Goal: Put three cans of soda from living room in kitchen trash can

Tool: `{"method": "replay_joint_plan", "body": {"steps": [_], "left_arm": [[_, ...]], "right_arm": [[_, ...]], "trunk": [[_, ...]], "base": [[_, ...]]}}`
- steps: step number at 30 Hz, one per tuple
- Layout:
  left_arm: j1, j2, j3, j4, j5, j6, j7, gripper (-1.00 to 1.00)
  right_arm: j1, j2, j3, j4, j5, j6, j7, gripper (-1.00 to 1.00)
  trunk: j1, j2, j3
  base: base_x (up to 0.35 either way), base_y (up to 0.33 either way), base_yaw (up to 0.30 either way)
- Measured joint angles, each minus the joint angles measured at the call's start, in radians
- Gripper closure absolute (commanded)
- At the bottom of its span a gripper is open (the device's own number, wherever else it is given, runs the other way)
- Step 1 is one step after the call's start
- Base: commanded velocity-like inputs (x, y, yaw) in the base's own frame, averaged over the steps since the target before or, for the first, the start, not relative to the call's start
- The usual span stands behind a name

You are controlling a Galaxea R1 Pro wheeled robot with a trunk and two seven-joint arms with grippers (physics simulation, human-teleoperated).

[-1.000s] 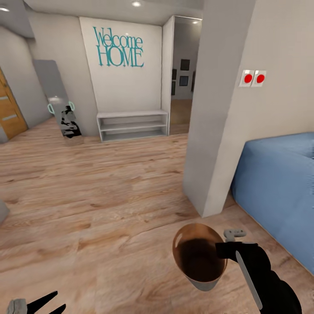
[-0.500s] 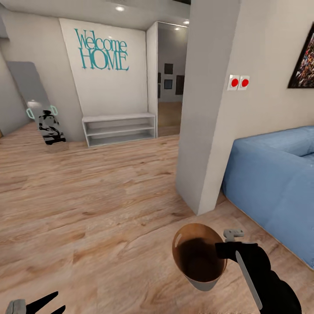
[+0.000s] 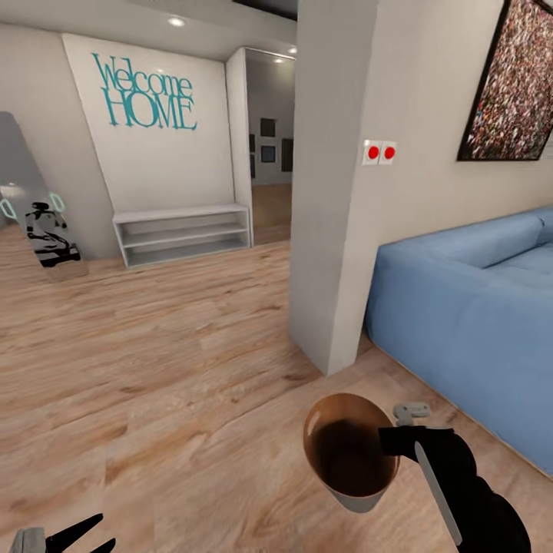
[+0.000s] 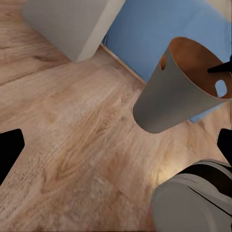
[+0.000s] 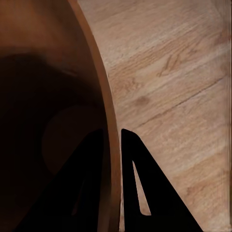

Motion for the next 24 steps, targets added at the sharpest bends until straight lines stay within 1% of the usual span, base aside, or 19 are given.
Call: {"method": "replay_joint_plan", "body": {"steps": [9,12,18,24], "left_arm": [[0.000,0.000,0.000,0.000,0.000,0.000,0.000,-1.00],[0.000,0.000,0.000,0.000,0.000,0.000,0.000,-1.00],[0.000,0.000,0.000,0.000,0.000,0.000,0.001,-1.00],[0.000,0.000,0.000,0.000,-0.001,0.000,0.001,-1.00]], "right_arm": [[0.000,0.000,0.000,0.001,0.003,0.000,0.000,1.00],[0.000,0.000,0.000,0.001,0.007,0.000,-0.001,1.00],[0.000,0.001,0.000,0.001,-0.001,0.000,0.000,1.00],[0.000,0.001,0.000,0.001,0.000,0.000,0.000,1.00]], "trunk": [[0.000,0.000,0.011],[0.000,0.000,0.015],[0.000,0.000,0.022],[0.000,0.000,0.029]], "base": [[-0.289,-0.080,-0.224],[-0.074,-0.023,-0.224],[-0.011,-0.031,-0.226],[-0.001,-0.115,-0.226]]}}
